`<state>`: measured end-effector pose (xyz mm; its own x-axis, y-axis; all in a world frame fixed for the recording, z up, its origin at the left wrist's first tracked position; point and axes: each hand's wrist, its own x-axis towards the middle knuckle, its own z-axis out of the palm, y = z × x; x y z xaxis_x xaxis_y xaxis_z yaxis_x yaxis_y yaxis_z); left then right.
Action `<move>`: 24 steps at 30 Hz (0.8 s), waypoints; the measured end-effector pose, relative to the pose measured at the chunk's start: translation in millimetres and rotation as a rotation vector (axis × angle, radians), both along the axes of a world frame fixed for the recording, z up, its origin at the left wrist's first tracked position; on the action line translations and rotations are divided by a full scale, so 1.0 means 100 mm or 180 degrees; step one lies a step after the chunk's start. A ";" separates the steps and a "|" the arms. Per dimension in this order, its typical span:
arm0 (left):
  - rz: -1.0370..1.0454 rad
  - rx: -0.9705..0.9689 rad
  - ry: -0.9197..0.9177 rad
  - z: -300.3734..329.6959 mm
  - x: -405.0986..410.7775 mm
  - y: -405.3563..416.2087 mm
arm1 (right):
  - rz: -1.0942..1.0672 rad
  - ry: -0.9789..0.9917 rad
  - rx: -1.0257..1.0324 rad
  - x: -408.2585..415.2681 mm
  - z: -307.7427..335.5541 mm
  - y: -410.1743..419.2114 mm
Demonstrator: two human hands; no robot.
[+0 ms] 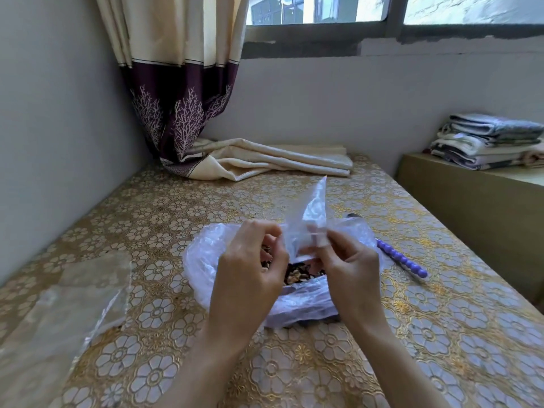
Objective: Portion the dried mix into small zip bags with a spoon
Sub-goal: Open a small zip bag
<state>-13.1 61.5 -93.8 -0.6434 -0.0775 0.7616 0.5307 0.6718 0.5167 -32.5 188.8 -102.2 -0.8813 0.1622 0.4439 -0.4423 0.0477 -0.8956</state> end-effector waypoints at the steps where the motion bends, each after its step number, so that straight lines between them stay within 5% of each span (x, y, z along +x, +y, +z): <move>1: 0.0135 0.0064 0.0079 0.01 0.00 -0.01 | -0.0128 -0.0026 0.0054 -0.01 -0.01 0.01; 9: 0.0459 -0.0208 0.0315 0.08 0.05 0.02 | -0.0388 0.0290 0.0791 -0.04 -0.02 0.01; 13: -0.0036 -0.0454 0.0414 0.21 0.12 0.08 | -0.0053 -0.0394 -0.0167 -0.01 0.11 0.04; 24: -0.0097 -0.2099 0.0101 0.54 0.23 -0.26 | 0.1351 -0.1247 -0.0256 -0.01 0.50 0.12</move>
<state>10.0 35.9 -39.6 -0.6143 0.4296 0.6619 0.5627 0.8265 -0.0142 -33.4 200.6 -51.8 -0.9724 -0.2215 0.0726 -0.0428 -0.1362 -0.9898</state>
